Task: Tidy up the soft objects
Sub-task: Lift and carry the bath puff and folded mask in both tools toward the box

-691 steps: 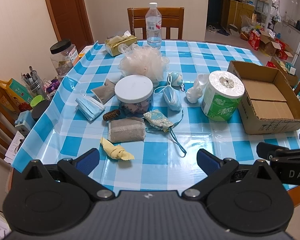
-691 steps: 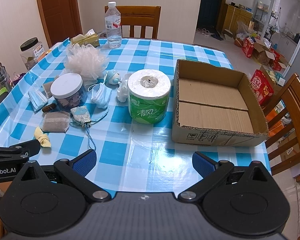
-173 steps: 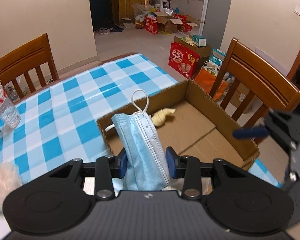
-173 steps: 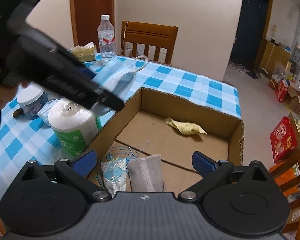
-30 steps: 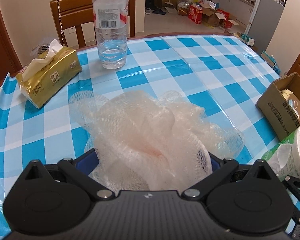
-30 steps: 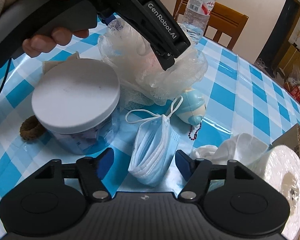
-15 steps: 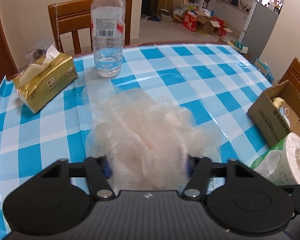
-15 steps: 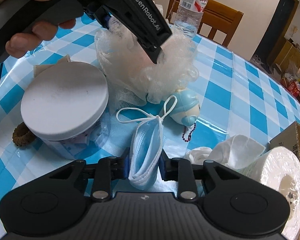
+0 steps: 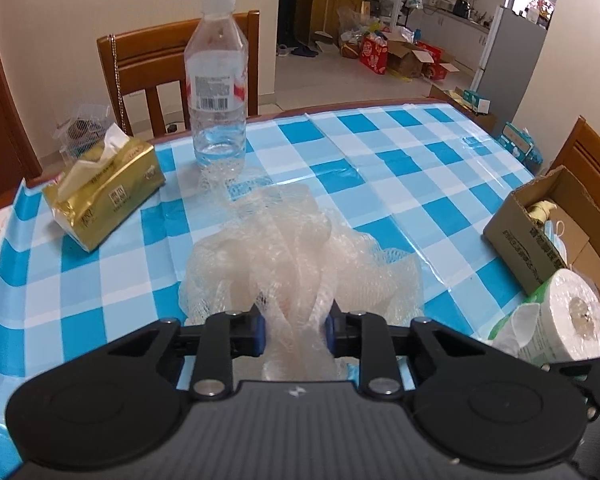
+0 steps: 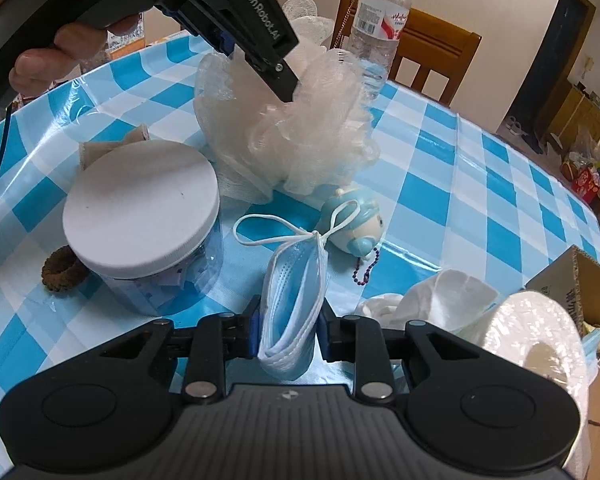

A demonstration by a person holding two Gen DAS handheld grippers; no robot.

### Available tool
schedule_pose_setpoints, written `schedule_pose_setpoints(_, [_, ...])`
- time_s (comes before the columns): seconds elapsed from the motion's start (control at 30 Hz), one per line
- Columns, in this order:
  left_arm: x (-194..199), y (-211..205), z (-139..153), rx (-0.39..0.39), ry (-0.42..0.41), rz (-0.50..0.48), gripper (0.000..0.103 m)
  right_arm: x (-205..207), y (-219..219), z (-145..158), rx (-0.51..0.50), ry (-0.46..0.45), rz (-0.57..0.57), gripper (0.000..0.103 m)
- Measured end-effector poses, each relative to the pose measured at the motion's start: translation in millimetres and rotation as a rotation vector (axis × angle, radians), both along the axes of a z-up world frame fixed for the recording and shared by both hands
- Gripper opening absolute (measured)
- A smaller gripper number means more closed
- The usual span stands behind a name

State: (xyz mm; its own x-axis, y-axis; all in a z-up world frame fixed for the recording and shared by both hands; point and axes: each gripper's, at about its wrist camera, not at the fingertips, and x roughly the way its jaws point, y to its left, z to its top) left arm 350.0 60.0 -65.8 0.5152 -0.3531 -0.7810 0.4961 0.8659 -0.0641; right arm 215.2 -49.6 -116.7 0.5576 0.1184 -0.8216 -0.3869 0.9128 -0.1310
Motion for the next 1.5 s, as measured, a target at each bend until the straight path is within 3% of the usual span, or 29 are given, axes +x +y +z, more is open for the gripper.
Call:
schedule_pose_setpoints(0.77, [-59,10,82,0.044,-0.082,-0.082,0.020,-61,-10,54,-0.015,-0.031,0.111,0.031])
schedule_pose_setpoints(1.17, [-116,-2,111,0.029,-0.080,-0.239,0.019,-114,-27,84,-0.041,-0.037,0.019,0.031])
schedule_pose_setpoints(1.5, [-153,-42,133,0.022,-0.096,-0.291,0.019,-141,-88,102,-0.040,-0.054,-0.040,0.031])
